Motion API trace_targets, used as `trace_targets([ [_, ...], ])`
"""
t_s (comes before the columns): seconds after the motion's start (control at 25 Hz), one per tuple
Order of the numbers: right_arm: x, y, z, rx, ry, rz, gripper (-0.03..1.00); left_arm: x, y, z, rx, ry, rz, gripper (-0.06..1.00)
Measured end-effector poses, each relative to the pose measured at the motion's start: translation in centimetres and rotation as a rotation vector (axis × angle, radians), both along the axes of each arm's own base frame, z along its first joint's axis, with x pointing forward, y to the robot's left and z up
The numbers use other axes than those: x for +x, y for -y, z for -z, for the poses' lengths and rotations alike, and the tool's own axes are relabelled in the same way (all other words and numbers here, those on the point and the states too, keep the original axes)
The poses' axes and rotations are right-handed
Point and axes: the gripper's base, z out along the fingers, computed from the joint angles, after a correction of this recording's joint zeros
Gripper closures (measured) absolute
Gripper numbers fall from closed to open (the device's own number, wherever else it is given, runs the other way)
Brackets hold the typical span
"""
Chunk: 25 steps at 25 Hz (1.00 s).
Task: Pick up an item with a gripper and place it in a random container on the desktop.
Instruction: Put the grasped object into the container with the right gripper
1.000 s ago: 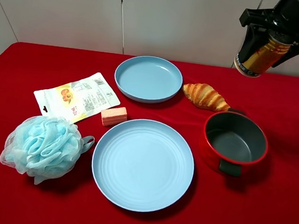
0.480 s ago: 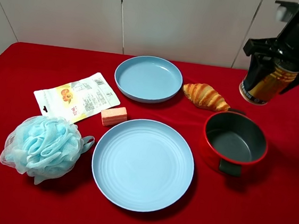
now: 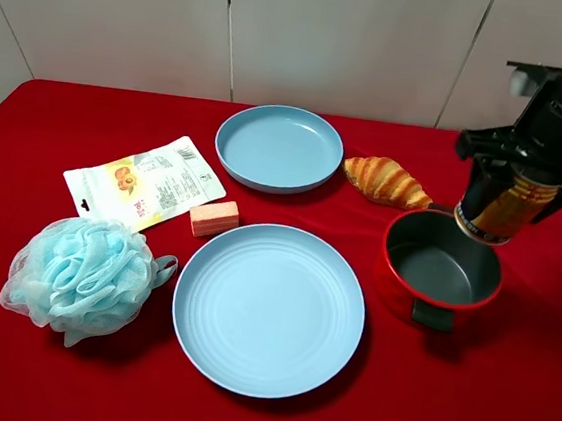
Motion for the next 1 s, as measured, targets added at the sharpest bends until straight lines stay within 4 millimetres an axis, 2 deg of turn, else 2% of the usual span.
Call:
trace_targets([
  [0.24,-0.5,0.1,1.8,0.007,0.016,0.018,0.48,0.0,0.0,0.0,0.0,0.0,0.0,-0.05],
  [0.52,-0.4,0.0,3.0,0.023,0.057,0.033,0.48,0.0,0.0,0.0,0.0,0.0,0.0,-0.05],
  [1.0,0.5,-0.3,6.6,0.009,-0.036,0.042,0.48,0.0,0.0,0.0,0.0,0.0,0.0,-0.05],
])
